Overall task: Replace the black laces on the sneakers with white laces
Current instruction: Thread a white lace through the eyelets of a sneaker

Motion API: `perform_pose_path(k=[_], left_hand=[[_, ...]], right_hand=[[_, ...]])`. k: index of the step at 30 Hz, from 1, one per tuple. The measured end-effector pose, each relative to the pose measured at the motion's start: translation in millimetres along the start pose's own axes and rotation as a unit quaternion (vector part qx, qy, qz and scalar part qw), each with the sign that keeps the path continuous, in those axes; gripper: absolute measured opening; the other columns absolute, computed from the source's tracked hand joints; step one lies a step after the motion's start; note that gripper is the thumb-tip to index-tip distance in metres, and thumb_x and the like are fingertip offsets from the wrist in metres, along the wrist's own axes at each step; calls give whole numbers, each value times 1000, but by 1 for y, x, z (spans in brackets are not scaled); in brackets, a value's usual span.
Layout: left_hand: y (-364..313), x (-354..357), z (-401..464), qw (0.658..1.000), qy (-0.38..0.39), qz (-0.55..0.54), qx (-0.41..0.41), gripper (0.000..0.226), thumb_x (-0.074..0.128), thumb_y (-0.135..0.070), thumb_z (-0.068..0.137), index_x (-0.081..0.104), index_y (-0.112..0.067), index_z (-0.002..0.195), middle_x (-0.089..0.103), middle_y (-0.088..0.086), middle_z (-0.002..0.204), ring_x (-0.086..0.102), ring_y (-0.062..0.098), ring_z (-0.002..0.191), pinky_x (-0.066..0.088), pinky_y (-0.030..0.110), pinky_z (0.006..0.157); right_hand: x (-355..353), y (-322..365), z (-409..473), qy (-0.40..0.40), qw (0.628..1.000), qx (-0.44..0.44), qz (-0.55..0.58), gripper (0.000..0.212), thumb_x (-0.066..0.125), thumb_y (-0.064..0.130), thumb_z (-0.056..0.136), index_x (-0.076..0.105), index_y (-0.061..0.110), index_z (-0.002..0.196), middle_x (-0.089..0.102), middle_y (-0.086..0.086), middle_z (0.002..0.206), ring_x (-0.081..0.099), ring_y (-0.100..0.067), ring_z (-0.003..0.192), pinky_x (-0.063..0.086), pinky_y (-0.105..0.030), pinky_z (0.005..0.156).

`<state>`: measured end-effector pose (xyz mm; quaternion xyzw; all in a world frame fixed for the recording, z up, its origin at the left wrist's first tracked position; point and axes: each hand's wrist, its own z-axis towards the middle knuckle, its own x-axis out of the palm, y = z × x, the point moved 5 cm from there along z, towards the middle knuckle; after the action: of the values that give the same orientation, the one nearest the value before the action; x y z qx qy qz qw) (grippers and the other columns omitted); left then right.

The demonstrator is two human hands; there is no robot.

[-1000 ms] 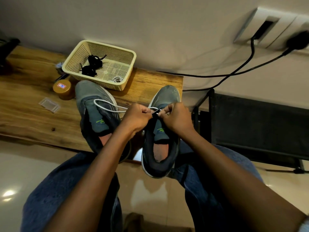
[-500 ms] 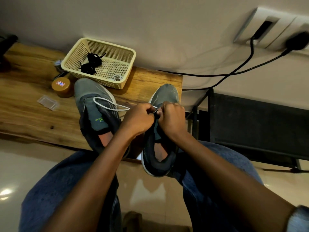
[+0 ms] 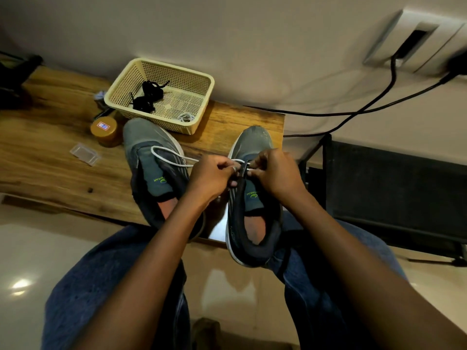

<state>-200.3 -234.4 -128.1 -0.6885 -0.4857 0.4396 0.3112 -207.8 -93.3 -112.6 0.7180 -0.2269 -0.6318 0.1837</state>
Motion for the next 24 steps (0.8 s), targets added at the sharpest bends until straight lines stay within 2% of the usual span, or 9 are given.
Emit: perform_pose_path(k=[3, 6, 11, 15, 16, 19, 21, 24], left_hand=[[5, 2, 1, 999, -38, 9, 11, 9, 66, -9, 88, 74, -14, 89, 72, 5, 81, 64, 12, 58, 54, 36, 66], [6, 4, 0, 998, -60, -4, 20, 10, 68, -8, 85, 75, -11, 93, 72, 3, 83, 66, 12, 67, 54, 27, 69], [9, 8, 0, 997, -62, -34, 25, 9, 69, -4, 84, 74, -9, 90, 68, -2, 72, 60, -1, 53, 52, 23, 63], [11, 7, 2, 997, -45, -61, 10, 12, 66, -4, 87, 70, -14, 83, 64, -2, 63, 57, -2, 46, 45, 17, 48], [10, 6, 3, 997, -45, -63, 8, 14, 66, -5, 87, 69, -16, 79, 64, -3, 61, 58, -1, 45, 45, 18, 48], [11, 7, 8, 997, -63, -41, 10, 21, 68, -10, 87, 65, -23, 70, 64, -5, 60, 62, 8, 52, 53, 32, 66], [11, 10, 9, 997, -77, -17, 10, 22, 65, -13, 89, 62, -23, 70, 63, -6, 61, 62, 12, 55, 54, 37, 72], [9, 9, 9, 994, -109, -20, 3, 16, 47, -17, 99, 57, -17, 86, 68, -2, 77, 63, 15, 57, 53, 38, 68]], right_hand=[[0, 0, 0, -8, 1000, 3, -12, 9, 74, 15, 80, 68, 9, 76, 69, -11, 82, 63, -26, 80, 50, -35, 70], [2, 2, 1, -7, 1000, -4, -20, 8, 71, 11, 80, 69, 6, 74, 69, -12, 80, 63, -28, 80, 51, -36, 71], [8, 6, 0, 17, 1000, -20, -16, 19, 64, 7, 83, 59, 18, 68, 67, -8, 80, 58, -31, 93, 47, -42, 84], [7, 6, -1, 12, 1000, -17, 5, 9, 68, 10, 82, 68, 15, 74, 70, -10, 84, 60, -31, 94, 47, -44, 85], [4, 5, -1, 12, 1000, -10, 7, 8, 70, 13, 82, 68, 17, 75, 71, -9, 85, 61, -30, 94, 47, -43, 86], [0, 3, -2, 14, 1000, 2, -4, 5, 71, 19, 82, 69, 22, 78, 71, -5, 91, 57, -28, 103, 43, -39, 90], [-1, 3, -3, 16, 999, 5, -27, 1, 70, 23, 84, 70, 23, 84, 70, -4, 98, 49, -28, 111, 36, -36, 89], [-1, 1, -3, 6, 998, 2, -55, 6, 70, 26, 83, 70, 22, 88, 68, -5, 102, 47, -30, 111, 36, -35, 85]])
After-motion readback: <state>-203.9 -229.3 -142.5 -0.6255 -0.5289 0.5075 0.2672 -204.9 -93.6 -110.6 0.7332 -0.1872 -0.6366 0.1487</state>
